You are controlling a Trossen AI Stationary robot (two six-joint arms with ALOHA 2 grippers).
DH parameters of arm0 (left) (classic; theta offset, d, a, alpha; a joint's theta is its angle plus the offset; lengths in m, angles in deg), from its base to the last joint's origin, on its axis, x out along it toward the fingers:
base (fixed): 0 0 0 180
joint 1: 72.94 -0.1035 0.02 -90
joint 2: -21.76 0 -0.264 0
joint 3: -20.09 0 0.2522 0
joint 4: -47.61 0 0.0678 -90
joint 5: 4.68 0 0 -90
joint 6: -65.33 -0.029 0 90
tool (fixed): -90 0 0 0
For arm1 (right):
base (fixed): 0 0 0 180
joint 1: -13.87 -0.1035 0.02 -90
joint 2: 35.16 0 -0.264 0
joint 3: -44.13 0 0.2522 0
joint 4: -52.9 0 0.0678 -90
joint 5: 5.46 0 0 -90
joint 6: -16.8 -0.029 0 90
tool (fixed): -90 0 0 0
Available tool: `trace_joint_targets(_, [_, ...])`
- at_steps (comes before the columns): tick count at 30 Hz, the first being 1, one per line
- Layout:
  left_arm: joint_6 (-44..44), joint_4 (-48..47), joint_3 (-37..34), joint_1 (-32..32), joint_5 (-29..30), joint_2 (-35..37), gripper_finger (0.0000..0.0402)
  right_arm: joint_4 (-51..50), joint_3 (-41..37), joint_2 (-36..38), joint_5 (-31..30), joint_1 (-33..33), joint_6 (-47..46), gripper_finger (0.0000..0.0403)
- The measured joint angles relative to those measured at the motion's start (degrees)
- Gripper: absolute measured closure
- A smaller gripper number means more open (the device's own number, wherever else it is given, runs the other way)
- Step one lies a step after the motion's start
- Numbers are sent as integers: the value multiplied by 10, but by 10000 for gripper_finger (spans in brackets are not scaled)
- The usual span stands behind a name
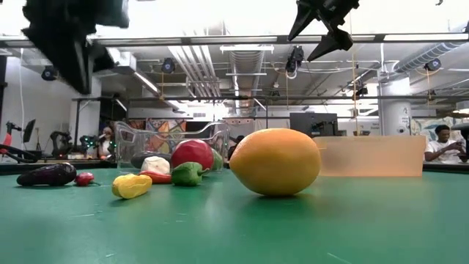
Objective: Sort produce into baskets
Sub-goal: Put the purple eggplant into the blue bin
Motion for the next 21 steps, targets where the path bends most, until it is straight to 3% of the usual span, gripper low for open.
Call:
trace_joint_targets(11, [19,42,-59,0,3,-53,200,3,-1,0,0,0,0,7])
trace_joint_targets(15, [19,73,-76,0,2,-67,183,4,-1,0,0,0,1,7])
trace_joint_targets(21, [19,94,-86,1,-13,-100,195,5,-3,-8,-1,0,5,7])
